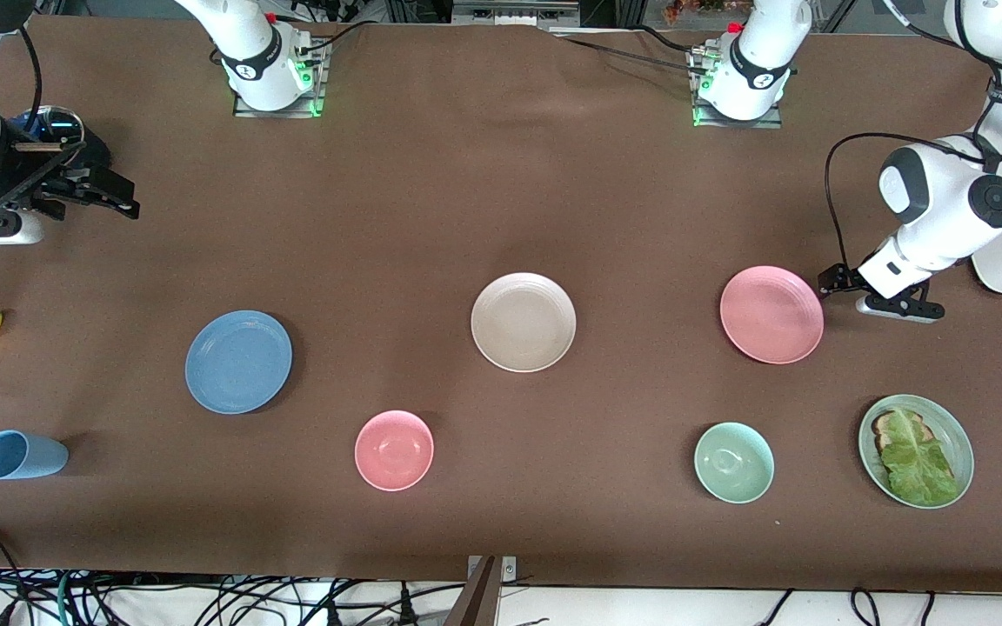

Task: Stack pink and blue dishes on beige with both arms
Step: 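Reach the left gripper to the rim of the pink plate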

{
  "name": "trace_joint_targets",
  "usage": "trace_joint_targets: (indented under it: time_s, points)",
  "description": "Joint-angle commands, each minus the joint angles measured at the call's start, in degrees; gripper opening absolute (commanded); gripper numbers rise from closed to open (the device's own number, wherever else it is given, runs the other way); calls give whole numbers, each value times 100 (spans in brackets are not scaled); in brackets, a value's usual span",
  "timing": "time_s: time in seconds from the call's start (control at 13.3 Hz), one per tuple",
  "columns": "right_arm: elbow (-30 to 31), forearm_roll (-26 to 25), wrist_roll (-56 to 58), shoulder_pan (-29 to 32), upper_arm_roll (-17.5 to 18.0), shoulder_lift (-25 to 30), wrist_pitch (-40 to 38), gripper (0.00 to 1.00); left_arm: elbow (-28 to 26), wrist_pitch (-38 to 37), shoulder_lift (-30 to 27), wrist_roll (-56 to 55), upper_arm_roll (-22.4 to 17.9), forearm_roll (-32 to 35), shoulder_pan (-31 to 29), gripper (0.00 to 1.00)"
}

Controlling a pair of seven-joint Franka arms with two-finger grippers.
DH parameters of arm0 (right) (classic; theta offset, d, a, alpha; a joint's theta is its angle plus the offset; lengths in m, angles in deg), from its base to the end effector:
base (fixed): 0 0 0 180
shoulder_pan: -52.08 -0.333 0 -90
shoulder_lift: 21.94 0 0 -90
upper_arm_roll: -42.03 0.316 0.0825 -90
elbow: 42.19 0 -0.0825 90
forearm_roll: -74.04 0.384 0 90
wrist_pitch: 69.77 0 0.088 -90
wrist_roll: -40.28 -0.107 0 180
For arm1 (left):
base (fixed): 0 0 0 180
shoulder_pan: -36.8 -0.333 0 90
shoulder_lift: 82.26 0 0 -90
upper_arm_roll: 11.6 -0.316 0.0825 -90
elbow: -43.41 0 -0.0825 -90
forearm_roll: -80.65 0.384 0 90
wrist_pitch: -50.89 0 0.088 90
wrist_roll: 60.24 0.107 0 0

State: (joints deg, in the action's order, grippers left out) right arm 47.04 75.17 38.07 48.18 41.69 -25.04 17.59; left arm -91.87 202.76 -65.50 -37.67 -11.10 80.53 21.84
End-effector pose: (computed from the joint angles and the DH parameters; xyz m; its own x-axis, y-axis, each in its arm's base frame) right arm 0.5637 0.0374 0.5967 0.9959 0.0242 -0.0873 0.0229 -0.9996 -0.0160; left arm 0.4946 0.1275 0.2040 0.9903 -0.1389 -0.0014 -0.1389 -0.9903 0.0044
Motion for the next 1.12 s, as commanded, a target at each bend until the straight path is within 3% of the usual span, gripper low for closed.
trace_joint_targets:
  time_s: [0.0,0.3,0.45,0.82,0.9,1.05]
  points:
    - [33,1,-33,12,-1,64,-35,100,45,71,214,81,56,-67,-17,100]
    - [33,1,-33,12,-1,64,-35,100,90,71,363,63,56,-76,10,100]
    - [33,1,-33,12,-1,73,-35,100,142,62,398,46,65,-93,36,89]
    - [33,1,-33,12,-1,73,-44,100,607,-323,539,28,144,-287,98,91]
    - [42,1,-33,12,-1,64,-53,100,634,-368,548,28,144,-287,98,89]
    - [34,1,-33,12,-1,64,-53,100,652,-377,592,28,161,-296,89,74]
